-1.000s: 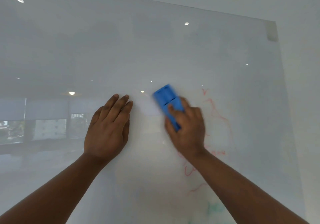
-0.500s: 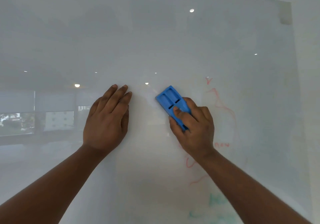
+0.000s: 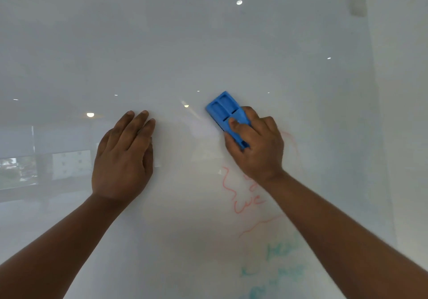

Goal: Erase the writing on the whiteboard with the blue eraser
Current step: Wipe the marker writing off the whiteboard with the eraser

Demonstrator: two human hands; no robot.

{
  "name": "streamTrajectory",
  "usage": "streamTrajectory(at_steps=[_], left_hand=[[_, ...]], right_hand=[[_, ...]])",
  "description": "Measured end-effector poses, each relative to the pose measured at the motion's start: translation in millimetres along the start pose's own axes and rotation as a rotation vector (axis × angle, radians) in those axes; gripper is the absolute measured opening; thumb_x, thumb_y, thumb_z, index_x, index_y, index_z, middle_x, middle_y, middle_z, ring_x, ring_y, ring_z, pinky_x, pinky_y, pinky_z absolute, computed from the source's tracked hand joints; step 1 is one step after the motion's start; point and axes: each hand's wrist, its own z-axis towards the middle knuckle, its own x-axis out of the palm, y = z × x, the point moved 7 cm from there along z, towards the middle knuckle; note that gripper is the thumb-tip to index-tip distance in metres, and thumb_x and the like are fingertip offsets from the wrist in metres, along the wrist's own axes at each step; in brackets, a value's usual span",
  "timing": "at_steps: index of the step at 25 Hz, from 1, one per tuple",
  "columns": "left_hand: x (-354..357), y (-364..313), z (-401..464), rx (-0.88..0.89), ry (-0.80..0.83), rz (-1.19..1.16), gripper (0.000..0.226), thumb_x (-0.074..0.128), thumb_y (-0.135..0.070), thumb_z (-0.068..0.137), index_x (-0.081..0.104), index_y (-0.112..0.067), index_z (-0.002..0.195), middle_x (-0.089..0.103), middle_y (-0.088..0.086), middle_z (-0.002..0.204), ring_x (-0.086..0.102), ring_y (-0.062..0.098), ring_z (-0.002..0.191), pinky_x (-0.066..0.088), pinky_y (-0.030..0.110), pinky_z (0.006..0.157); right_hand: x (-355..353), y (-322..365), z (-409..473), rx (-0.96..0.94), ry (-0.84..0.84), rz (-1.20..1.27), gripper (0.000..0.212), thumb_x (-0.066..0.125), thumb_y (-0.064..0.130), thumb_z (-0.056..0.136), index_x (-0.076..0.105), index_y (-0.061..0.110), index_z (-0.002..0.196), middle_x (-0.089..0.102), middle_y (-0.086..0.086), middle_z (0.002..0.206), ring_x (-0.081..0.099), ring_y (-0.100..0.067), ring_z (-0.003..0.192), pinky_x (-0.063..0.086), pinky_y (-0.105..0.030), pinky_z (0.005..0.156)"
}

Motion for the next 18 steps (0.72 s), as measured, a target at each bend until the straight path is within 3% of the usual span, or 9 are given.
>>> streamTrajectory(at_steps=[2,5,6,9,11,12,15,16,18], left_hand=[[3,-3,2,0.044,0.006,-0.011,0.040,0.043,-0.006,0.100,0.061,0.000,0.135,0.059,0.018,0.143,0.049,0.039,0.138,0.044,0.051,0.108],[12,-14,8,0.072,0.044,-0.052,0.053,0.041,0.010,0.082,0.064,0.004,0.129,0.062,0.020,0.135,0.052,0.041,0.132,0.048,0.050,0.105],[15,-20,13,0.061,0.054,-0.073,0.056,0.040,0.013,0.078,0.065,0.005,0.127,0.063,0.019,0.135,0.053,0.041,0.132,0.050,0.050,0.104],[23,-41,27,0.053,0.068,-0.131,0.056,0.039,0.014,0.075,0.066,0.008,0.124,0.063,0.019,0.134,0.054,0.041,0.129,0.052,0.049,0.103],[26,-51,34,0.060,0.070,-0.148,0.055,0.038,0.013,0.075,0.066,0.008,0.122,0.063,0.019,0.133,0.054,0.039,0.128,0.053,0.048,0.101],[28,-53,36,0.055,0.073,-0.153,0.056,0.037,0.013,0.075,0.066,0.008,0.123,0.063,0.018,0.133,0.053,0.038,0.128,0.054,0.048,0.100],[32,-55,34,0.037,0.074,-0.130,0.057,0.031,0.007,0.080,0.064,0.007,0.127,0.062,0.018,0.134,0.049,0.035,0.131,0.052,0.047,0.102],[34,-55,32,0.034,0.078,-0.120,0.058,0.031,0.006,0.081,0.063,0.006,0.129,0.062,0.018,0.136,0.049,0.035,0.133,0.051,0.048,0.104],[35,-56,28,0.027,0.082,-0.111,0.058,0.030,0.004,0.083,0.061,0.006,0.132,0.060,0.018,0.138,0.047,0.035,0.135,0.049,0.049,0.106]], right_hand=[[-13,-30,10,-0.053,0.059,-0.028,0.024,0.072,0.032,0.091,0.072,0.018,0.110,0.069,-0.012,0.128,0.057,-0.033,0.081,0.051,-0.038,0.071],[-24,-81,19,0.466,-0.060,-0.027,0.027,0.071,0.035,0.088,0.069,0.023,0.112,0.067,-0.002,0.129,0.056,-0.034,0.087,0.053,-0.043,0.070],[-20,-70,18,0.539,-0.088,-0.022,0.026,0.072,0.034,0.087,0.069,0.023,0.111,0.068,-0.002,0.128,0.056,-0.035,0.086,0.053,-0.042,0.068],[-4,-8,8,0.157,0.021,-0.008,0.024,0.071,0.034,0.089,0.071,0.021,0.109,0.068,-0.008,0.126,0.054,-0.031,0.080,0.045,-0.033,0.064],[-10,-21,9,-0.041,0.098,-0.036,0.024,0.070,0.035,0.089,0.073,0.020,0.109,0.069,-0.008,0.126,0.056,-0.031,0.079,0.048,-0.033,0.063],[-17,-42,16,0.009,0.103,-0.043,0.026,0.069,0.037,0.089,0.072,0.022,0.110,0.069,-0.006,0.128,0.058,-0.032,0.082,0.051,-0.035,0.064],[-31,-93,22,0.515,-0.019,-0.044,0.029,0.068,0.041,0.090,0.067,0.026,0.114,0.065,0.003,0.131,0.057,-0.032,0.091,0.056,-0.044,0.068],[-27,-84,18,0.569,-0.037,-0.062,0.028,0.068,0.042,0.090,0.067,0.027,0.114,0.065,0.002,0.131,0.056,-0.033,0.091,0.056,-0.043,0.067],[-16,-45,16,0.386,-0.010,-0.057,0.027,0.069,0.041,0.090,0.069,0.025,0.112,0.067,-0.003,0.129,0.056,-0.031,0.086,0.048,-0.032,0.063]])
